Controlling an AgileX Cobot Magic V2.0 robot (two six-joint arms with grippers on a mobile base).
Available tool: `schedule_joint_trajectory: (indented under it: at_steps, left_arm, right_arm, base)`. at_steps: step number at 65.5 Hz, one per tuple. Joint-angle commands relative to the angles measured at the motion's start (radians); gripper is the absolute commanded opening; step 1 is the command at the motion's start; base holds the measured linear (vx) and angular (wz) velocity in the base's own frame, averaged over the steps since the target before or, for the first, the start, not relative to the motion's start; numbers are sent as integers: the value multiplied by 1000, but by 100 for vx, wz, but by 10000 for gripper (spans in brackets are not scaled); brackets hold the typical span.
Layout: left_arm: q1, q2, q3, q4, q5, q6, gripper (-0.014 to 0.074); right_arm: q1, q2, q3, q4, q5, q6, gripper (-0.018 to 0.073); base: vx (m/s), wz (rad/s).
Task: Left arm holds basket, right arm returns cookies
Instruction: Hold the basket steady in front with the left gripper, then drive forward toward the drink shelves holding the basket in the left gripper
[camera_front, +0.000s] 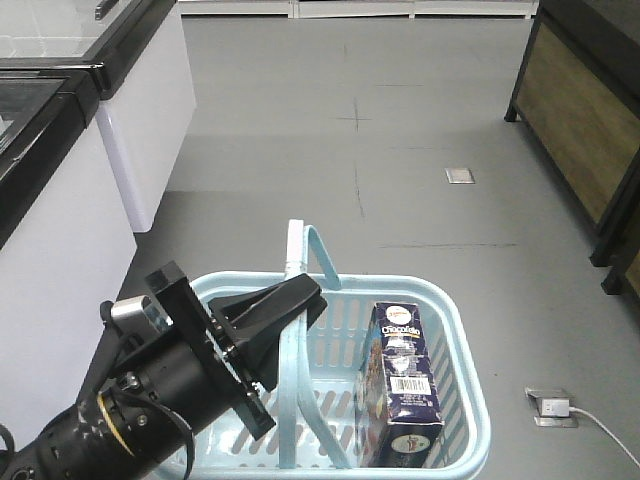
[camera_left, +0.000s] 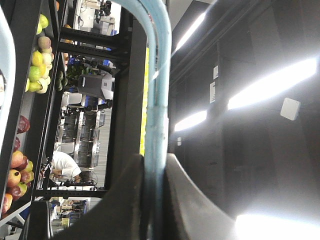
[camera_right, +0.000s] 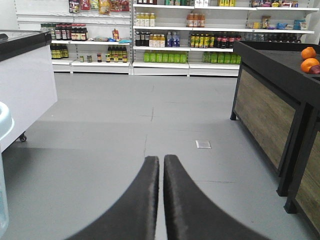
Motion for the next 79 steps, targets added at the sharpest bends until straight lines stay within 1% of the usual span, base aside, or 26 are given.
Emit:
schedule_joint_trajectory:
  at_steps: [1,35,79]
  left_arm:
    - [-6,-33,-25,-8,-287,-1,-3]
    - [-6,-33,-25,-8,-287,-1,-3]
    - [-6,-33,-25,-8,-287,-1,-3]
  right_arm:
    - [-1,-12,17,-4,-76,-8,-3]
    - [-1,-12,17,-4,-76,-8,-3]
    - [-1,-12,17,-4,-76,-8,-3]
  base:
    - [8,-1]
    - [17,-2]
    - [34,3]
